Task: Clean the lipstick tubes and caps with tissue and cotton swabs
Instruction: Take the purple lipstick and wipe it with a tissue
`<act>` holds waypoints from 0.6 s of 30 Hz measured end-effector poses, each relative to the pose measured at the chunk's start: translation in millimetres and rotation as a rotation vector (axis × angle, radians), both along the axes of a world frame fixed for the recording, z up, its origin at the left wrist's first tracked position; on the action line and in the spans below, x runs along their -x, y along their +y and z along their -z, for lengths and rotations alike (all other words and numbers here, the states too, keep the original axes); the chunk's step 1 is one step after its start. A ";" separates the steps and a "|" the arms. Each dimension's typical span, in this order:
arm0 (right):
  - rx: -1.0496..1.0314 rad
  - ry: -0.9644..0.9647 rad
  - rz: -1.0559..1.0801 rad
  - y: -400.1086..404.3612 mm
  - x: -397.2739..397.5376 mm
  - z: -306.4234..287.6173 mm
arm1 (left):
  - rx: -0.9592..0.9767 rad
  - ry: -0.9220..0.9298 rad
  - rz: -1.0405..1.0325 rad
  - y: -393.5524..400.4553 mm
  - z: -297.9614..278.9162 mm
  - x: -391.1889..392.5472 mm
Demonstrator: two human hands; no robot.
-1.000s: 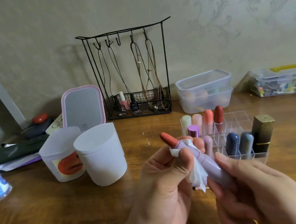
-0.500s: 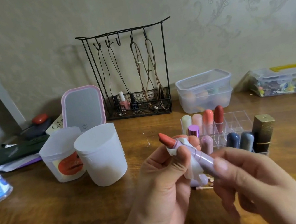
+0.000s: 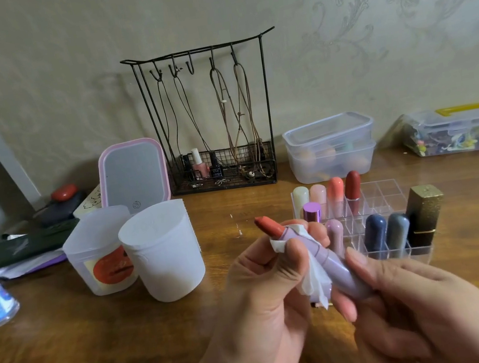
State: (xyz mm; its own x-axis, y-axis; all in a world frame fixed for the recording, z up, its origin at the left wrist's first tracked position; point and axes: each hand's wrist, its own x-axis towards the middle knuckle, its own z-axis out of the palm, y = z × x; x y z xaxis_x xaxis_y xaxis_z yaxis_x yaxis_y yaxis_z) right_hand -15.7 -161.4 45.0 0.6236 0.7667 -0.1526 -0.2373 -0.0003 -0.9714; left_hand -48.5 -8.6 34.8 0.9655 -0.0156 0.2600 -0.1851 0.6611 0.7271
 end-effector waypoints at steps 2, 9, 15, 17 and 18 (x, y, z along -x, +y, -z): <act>0.020 -0.046 0.035 -1.3 -1.6 0.8 | 0.034 0.002 0.009 0.4 -1.3 1.1; -0.004 -0.070 0.078 -1.3 5.6 1.1 | 0.025 -0.001 0.013 -1.1 1.9 0.0; 0.059 -0.437 0.253 1.9 7.1 0.2 | 0.042 0.026 -0.020 1.2 1.5 -0.5; 0.071 -0.342 0.207 2.1 8.7 0.3 | 0.030 0.020 -0.018 0.3 2.9 -1.1; 0.052 -0.220 0.170 3.2 9.1 -0.3 | 0.019 0.018 -0.015 -0.4 3.4 -1.1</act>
State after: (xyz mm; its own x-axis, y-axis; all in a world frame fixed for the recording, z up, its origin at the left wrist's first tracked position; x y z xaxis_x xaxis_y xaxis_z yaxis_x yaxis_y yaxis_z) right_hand -24.8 -158.1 45.3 0.7653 0.6428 -0.0352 -0.0214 -0.0292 -0.9993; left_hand -47.4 -9.0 31.4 0.9700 0.0038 0.2429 -0.1823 0.6723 0.7175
